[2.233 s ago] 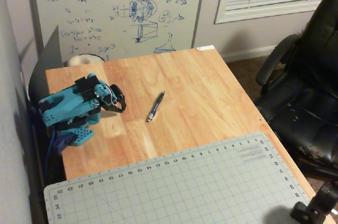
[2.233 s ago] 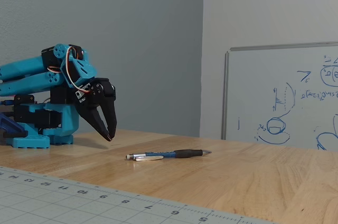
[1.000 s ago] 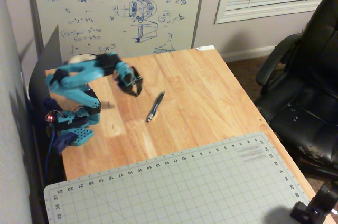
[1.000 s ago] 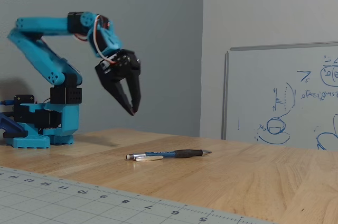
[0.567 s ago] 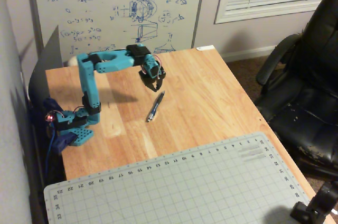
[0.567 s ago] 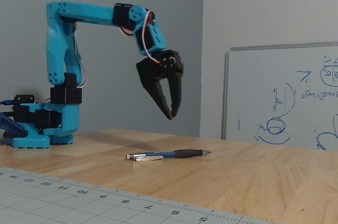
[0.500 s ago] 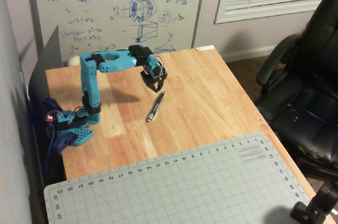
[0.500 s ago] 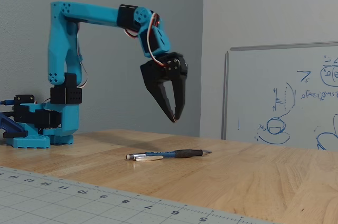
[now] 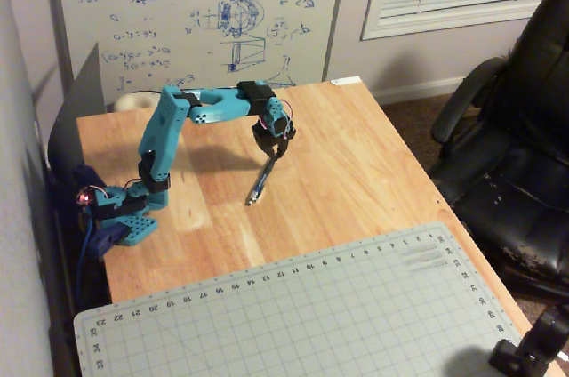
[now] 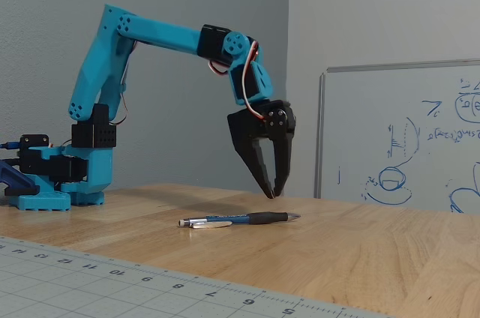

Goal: Touch the pen.

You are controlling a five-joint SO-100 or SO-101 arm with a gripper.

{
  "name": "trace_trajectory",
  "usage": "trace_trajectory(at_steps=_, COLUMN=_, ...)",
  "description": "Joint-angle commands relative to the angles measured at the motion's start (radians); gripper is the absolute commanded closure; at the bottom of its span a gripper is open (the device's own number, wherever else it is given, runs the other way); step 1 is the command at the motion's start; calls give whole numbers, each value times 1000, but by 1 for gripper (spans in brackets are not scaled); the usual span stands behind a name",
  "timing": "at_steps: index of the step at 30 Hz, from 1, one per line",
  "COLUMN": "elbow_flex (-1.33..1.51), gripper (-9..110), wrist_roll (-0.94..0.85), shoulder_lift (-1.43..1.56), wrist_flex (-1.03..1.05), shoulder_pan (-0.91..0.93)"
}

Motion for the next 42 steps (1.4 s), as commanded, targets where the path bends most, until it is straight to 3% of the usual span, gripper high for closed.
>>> trace_trajectory(at_steps=1, elbow_flex=-91, gripper=101, wrist_roll=8, shoulder_lift=12, wrist_flex=-8, shoulder_pan=12)
trace_trajectory(at_steps=42, elbow_flex=-60, gripper=101, wrist_roll=-6, shoulder_lift=-29, wrist_flex=-6, shoulder_pan=12)
